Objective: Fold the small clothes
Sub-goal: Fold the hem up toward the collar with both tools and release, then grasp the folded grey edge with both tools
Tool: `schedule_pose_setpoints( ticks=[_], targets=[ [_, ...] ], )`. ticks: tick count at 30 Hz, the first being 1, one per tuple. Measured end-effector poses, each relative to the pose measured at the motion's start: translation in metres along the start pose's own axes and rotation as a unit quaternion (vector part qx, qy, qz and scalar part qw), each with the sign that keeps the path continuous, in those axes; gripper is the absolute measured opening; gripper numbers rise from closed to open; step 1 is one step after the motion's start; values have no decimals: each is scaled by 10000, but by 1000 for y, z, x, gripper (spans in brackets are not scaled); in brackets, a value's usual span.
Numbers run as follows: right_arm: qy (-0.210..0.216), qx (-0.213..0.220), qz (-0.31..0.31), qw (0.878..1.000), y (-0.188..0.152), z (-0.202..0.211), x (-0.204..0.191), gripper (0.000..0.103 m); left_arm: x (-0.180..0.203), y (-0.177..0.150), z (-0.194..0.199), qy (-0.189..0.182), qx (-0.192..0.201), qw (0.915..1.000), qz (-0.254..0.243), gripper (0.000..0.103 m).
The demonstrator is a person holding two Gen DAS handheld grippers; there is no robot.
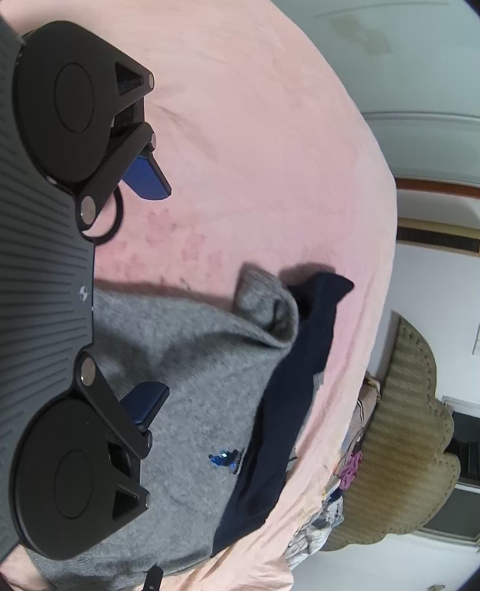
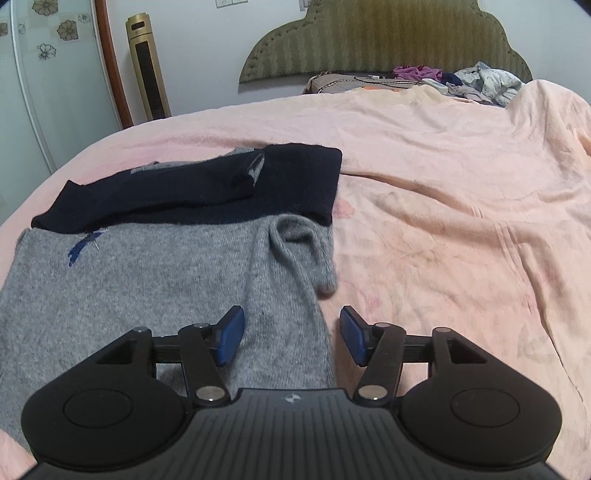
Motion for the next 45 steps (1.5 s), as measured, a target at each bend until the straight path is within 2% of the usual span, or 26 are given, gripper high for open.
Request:
schedule_pose_setpoints(
  ticks=[4, 6, 10, 16, 19, 22, 24, 26, 28, 30, 34, 36, 38, 39, 41, 43, 44, 45],
  targets=[
    [-37, 4, 36, 10000, -3, 4, 1, 61, 1, -7, 8, 365, 109, 9989, -285, 103],
    [19, -1, -14, 10000, -5, 8, 1, 61, 3, -10, 13, 369, 117, 9983, -426, 103],
    [254, -55, -73, 9996, -16, 24, 2, 70, 2, -17, 21, -201, -23, 9987, -464, 103],
    [733, -207, -320, 9966, -41, 49, 10, 70, -11, -20, 34, -623, 24, 9972, -407, 103],
    [1042, -296, -427, 9932, -55, 63, 13, 70, -9, -25, 37, -905, -179, 9949, -411, 102],
    [1043, -440, -458, 9925, -67, 72, 14, 69, -3, -31, 37, -1254, -381, 9909, -298, 99],
    [1095, -456, -568, 9913, -71, 75, 13, 68, 2, -36, 35, -1316, -491, 9897, -261, 96],
    [1168, -459, -636, 9901, -72, 75, 10, 56, 8, -39, 32, -1240, -509, 9905, -302, 96],
    [1331, -502, -733, 9871, -75, 74, 4, 51, 12, -39, 32, -1256, -494, 9902, -362, 96],
    [1473, -528, -801, 9844, -78, 72, -3, 50, 17, -41, 33, -1370, -512, 9885, -381, 96],
    [1448, -480, -748, 9855, -78, 72, -10, 50, 22, -45, 34, -1437, -449, 9877, -421, 96],
    [1528, -486, -823, 9836, -79, 69, -13, 44, 23, -47, 34, -1543, -430, 9864, -378, 96],
    [1563, -472, -815, 9832, -79, 66, -18, 43, 25, -47, 34, -1632, -428, 9852, -313, 95],
    [1586, -468, -792, 9830, -78, 64, -22, 42, 27, -47, 34, -1651, -423, 9849, -308, 94],
    [1638, -485, -737, 9825, -77, 60, -30, 33, 33, -47, 35, -1741, -425, 9833, -310, 92],
    [1617, -480, -611, 9838, -77, 57, -36, 29, 39, -49, 36, -1846, -422, 9814, -318, 85],
    [1561, -480, -506, 9853, -76, 56, -39, 20, 41, -49, 37, -1842, -401, 9815, -334, 83],
    [1526, -474, -452, 9861, -76, 54, -40, 16, 42, -50, 37, -1809, -366, 9822, -361, 77]
  ],
)
Point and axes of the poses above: each gripper's, at about its wrist camera, not at the fingertips, and z roughly against the way its jaws point, x to its right, y to its top, the point moved 9 cm from there along -z, roughly the way its jaws point, and after that the axes turned 10 degrees about y, right-handed, at the moved point
